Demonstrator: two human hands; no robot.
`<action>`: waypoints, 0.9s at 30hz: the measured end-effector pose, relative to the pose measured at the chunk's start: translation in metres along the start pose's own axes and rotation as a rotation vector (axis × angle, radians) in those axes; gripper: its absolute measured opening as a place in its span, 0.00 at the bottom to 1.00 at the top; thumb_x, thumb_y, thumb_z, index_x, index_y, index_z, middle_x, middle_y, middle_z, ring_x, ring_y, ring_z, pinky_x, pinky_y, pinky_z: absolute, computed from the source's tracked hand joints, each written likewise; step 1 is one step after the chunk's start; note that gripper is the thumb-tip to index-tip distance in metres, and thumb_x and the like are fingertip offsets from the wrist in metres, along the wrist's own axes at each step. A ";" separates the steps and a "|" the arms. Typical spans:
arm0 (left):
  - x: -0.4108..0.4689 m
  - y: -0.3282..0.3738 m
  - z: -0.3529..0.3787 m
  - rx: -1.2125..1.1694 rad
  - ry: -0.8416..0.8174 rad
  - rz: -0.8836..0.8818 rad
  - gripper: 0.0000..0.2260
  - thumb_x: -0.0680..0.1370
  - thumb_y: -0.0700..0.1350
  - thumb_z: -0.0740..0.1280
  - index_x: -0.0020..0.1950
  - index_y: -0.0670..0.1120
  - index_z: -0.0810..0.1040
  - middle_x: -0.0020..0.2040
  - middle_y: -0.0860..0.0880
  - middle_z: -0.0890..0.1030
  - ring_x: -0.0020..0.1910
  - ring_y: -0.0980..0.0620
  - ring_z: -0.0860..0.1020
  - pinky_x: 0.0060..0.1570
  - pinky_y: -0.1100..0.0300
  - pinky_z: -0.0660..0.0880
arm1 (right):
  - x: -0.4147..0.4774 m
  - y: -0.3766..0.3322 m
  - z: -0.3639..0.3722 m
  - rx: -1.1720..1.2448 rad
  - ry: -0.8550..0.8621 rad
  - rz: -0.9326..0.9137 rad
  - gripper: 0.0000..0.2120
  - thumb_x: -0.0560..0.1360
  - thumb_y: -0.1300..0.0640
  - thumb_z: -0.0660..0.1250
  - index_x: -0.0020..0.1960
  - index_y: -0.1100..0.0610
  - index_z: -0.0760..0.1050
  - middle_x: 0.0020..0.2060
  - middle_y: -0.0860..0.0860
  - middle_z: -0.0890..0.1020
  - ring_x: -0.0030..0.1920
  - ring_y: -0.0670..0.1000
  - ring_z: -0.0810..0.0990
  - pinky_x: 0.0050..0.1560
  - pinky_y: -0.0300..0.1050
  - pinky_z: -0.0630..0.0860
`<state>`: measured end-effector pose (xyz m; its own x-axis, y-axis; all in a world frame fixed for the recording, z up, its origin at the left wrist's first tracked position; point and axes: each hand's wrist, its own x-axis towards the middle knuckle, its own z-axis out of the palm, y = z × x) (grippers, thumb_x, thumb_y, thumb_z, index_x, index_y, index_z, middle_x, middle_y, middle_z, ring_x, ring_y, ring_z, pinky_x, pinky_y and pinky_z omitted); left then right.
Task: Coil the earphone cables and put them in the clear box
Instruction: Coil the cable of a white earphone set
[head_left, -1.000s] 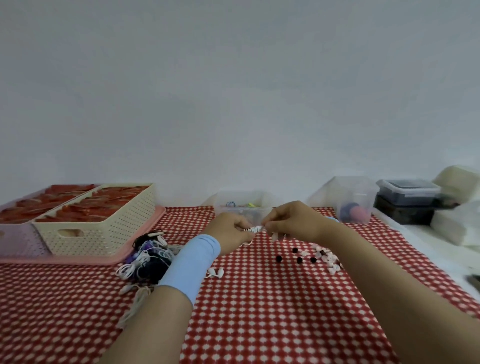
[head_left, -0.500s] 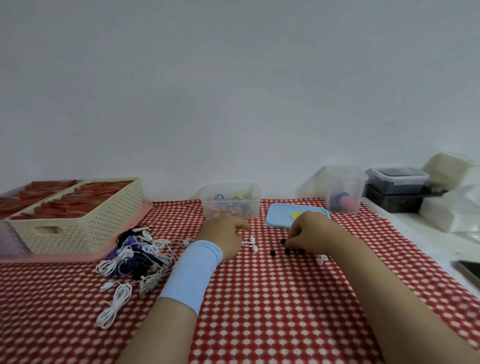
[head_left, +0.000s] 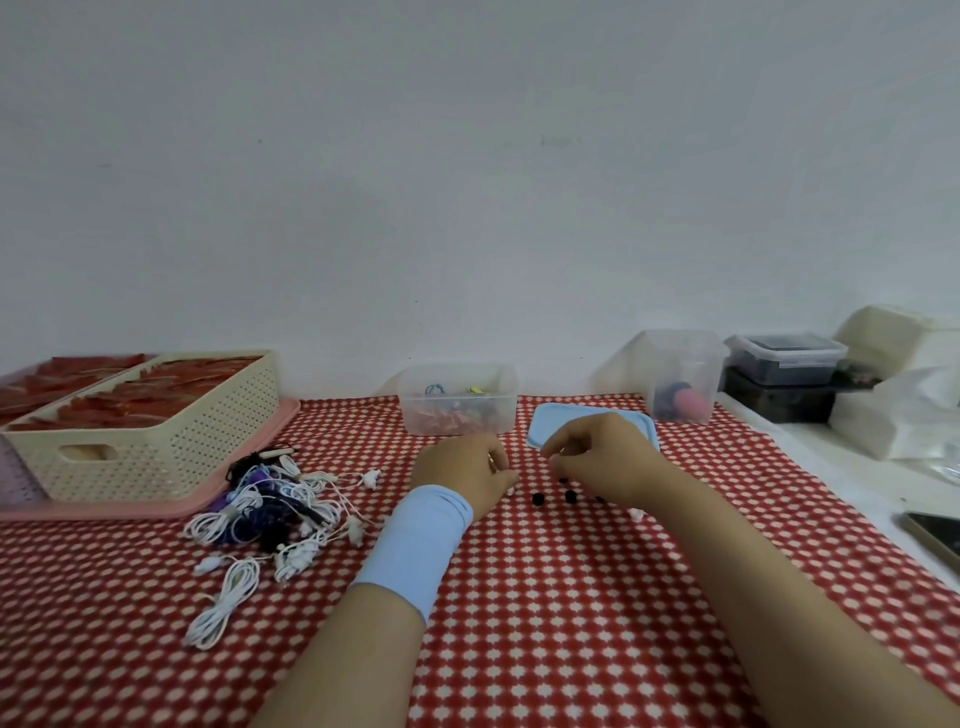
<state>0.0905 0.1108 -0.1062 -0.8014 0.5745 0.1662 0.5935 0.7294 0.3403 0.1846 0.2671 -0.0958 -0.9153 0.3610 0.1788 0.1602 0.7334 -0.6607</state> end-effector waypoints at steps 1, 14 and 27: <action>0.001 -0.001 0.002 -0.043 0.006 -0.014 0.03 0.76 0.54 0.68 0.47 0.57 0.78 0.49 0.56 0.82 0.48 0.55 0.79 0.55 0.54 0.77 | -0.001 -0.001 0.001 0.048 -0.006 0.007 0.06 0.74 0.59 0.73 0.45 0.48 0.84 0.40 0.44 0.85 0.38 0.44 0.82 0.38 0.34 0.76; -0.019 -0.008 0.002 -0.877 0.117 0.087 0.05 0.78 0.44 0.69 0.47 0.52 0.84 0.42 0.55 0.86 0.45 0.59 0.83 0.52 0.65 0.76 | -0.008 -0.011 0.000 0.670 -0.065 0.117 0.05 0.73 0.61 0.76 0.48 0.57 0.85 0.33 0.52 0.81 0.28 0.49 0.74 0.23 0.37 0.63; -0.021 -0.009 0.007 -1.105 0.002 0.052 0.08 0.79 0.48 0.68 0.45 0.47 0.86 0.41 0.50 0.85 0.43 0.49 0.83 0.55 0.50 0.77 | -0.007 -0.008 0.001 0.867 -0.262 0.119 0.09 0.79 0.62 0.68 0.57 0.61 0.83 0.40 0.54 0.81 0.29 0.46 0.72 0.23 0.36 0.59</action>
<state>0.1028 0.0950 -0.1192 -0.7780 0.5935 0.2060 0.2345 -0.0298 0.9717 0.1894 0.2577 -0.0926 -0.9820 0.1870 -0.0268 0.0218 -0.0289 -0.9993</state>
